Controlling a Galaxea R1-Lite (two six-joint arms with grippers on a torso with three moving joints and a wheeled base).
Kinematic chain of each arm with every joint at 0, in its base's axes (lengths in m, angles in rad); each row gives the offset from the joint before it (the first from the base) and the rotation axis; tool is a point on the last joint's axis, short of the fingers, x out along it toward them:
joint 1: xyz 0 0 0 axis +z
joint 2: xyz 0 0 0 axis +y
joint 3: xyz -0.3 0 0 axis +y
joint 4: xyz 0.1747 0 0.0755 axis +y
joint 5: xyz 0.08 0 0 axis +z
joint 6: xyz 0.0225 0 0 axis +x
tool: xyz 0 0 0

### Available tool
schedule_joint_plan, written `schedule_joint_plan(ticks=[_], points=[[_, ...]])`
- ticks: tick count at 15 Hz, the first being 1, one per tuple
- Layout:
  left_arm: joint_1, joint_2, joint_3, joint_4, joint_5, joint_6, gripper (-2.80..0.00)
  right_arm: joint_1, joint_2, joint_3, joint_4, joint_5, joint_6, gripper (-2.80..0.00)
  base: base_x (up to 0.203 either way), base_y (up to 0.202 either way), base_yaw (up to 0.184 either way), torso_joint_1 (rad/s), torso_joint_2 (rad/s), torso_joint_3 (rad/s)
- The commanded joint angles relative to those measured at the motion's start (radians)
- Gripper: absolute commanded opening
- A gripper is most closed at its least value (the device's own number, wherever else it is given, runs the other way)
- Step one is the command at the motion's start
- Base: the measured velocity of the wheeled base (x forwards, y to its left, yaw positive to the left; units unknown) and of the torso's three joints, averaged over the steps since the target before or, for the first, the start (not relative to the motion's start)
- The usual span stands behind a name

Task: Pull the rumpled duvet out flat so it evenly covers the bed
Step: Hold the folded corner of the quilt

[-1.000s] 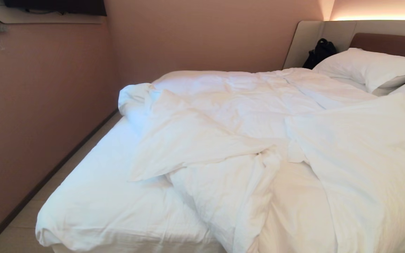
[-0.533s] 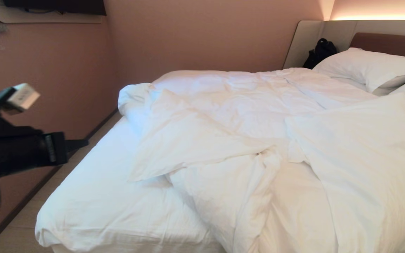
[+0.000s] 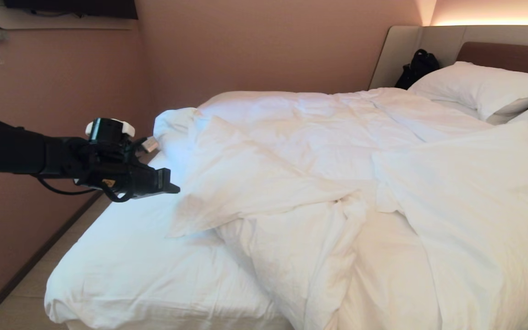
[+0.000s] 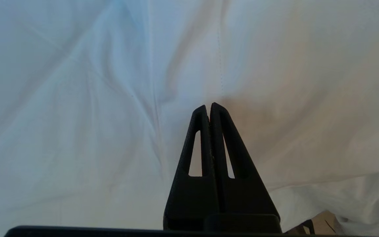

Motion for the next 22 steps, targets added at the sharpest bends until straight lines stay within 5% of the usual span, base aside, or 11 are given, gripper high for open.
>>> schedule_joint_plan(ticks=[1, 5, 6, 10, 11, 22], points=[[0.01, 0.11, -0.075, 0.049, -0.072, 0.103, -2.8, 0.0, 0.0, 0.0, 0.0, 0.0, 0.0, -2.8, 0.0, 0.0, 0.0, 0.0, 0.0, 0.0], [0.025, 0.122, -0.076, 0.056, -0.088, 0.149, -2.8, 0.0, 0.0, 0.0, 0.0, 0.0, 0.0, -2.8, 0.0, 0.0, 0.0, 0.0, 0.0, 0.0], [0.051, 0.127, -0.074, 0.055, -0.1, 0.217, -2.8, 0.0, 0.0, 0.0, 0.0, 0.0, 0.0, -2.8, 0.0, 0.0, 0.0, 0.0, 0.0, 0.0], [0.08, 0.111, -0.062, 0.052, -0.121, 0.226, -2.8, 0.0, 0.0, 0.0, 0.0, 0.0, 0.0, -2.8, 0.0, 0.0, 0.0, 0.0, 0.0, 0.0], [0.093, 0.09, -0.056, 0.048, -0.123, 0.227, 0.0, 0.0, 0.0, 0.0, 0.0, 0.0, 0.0, -2.8, 0.0, 0.0, 0.0, 0.0, 0.0, 0.0], [0.123, 0.133, -0.025, 0.041, -0.349, 0.232, 0.0, 0.0, 0.0, 0.0, 0.0, 0.0, 0.0, -2.8, 0.0, 0.0, 0.0, 0.0, 0.0, 0.0]])
